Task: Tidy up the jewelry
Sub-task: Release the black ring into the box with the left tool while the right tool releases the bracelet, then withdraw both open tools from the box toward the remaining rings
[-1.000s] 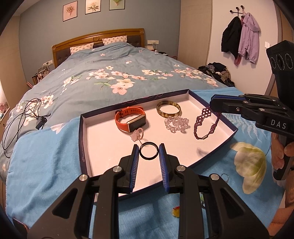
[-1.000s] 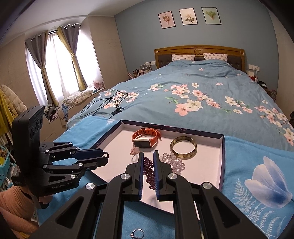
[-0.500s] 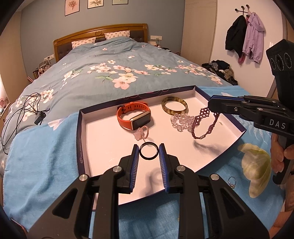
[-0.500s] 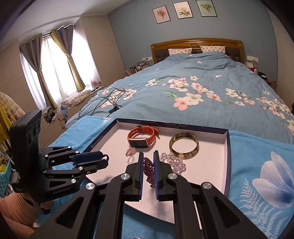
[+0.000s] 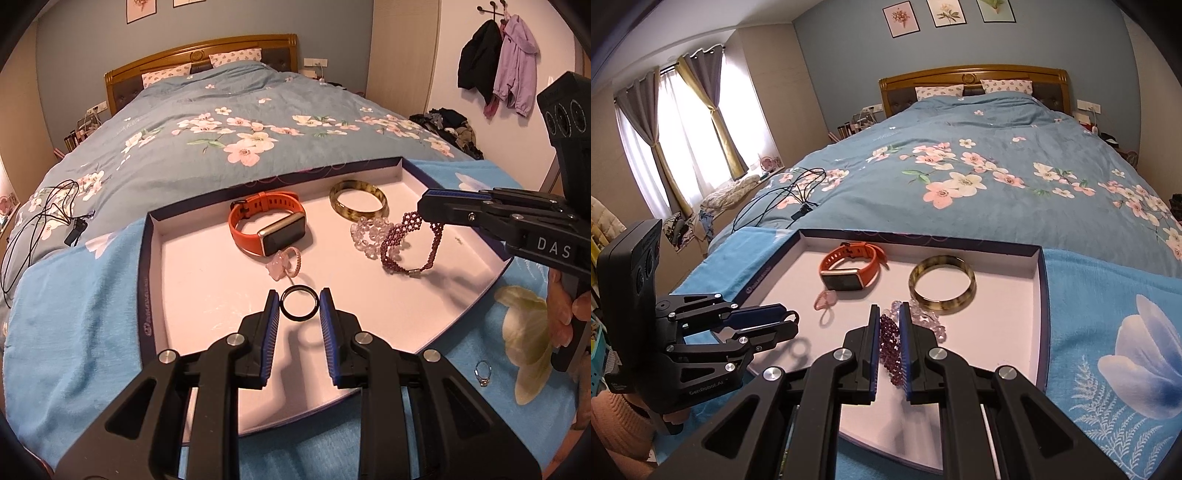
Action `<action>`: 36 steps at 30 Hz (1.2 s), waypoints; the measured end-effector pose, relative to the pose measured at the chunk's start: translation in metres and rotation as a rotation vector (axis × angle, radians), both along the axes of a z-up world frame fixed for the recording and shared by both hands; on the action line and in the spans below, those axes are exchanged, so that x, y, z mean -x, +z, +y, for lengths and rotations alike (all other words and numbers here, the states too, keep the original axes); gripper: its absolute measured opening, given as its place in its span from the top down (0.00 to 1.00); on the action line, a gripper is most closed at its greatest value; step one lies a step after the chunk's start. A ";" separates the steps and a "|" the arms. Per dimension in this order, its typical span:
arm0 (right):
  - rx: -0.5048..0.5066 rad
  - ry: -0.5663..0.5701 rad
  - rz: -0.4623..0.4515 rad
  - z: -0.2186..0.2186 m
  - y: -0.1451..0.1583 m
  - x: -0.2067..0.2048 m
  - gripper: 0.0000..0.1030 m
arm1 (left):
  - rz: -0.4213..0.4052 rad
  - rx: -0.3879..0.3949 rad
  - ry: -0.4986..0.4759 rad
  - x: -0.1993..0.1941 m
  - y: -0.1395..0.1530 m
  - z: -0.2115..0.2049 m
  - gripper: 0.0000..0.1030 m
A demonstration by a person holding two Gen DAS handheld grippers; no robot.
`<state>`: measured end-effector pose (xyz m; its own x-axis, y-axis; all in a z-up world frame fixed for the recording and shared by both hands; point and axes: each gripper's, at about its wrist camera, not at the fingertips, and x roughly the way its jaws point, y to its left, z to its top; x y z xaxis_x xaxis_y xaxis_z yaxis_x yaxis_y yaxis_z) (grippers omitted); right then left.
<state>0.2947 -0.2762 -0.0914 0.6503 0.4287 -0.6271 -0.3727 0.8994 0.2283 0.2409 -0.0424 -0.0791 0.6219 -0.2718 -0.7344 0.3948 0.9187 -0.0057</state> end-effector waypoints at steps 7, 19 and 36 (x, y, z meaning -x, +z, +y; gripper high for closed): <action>0.021 -0.020 0.019 -0.003 -0.009 -0.007 0.92 | 0.024 -0.004 0.007 -0.012 -0.007 -0.003 0.78; 0.042 -0.036 0.041 -0.005 -0.016 -0.010 0.90 | 0.071 0.024 0.025 -0.029 -0.016 0.000 0.78; 0.043 0.042 -0.035 -0.008 0.013 0.045 0.76 | -0.063 0.076 0.031 0.025 0.027 0.028 0.63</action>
<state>0.2502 -0.2838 -0.0788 0.6543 0.4294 -0.6225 -0.4177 0.8914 0.1758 0.2156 -0.0143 -0.0519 0.6749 -0.3052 -0.6718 0.3678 0.9284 -0.0524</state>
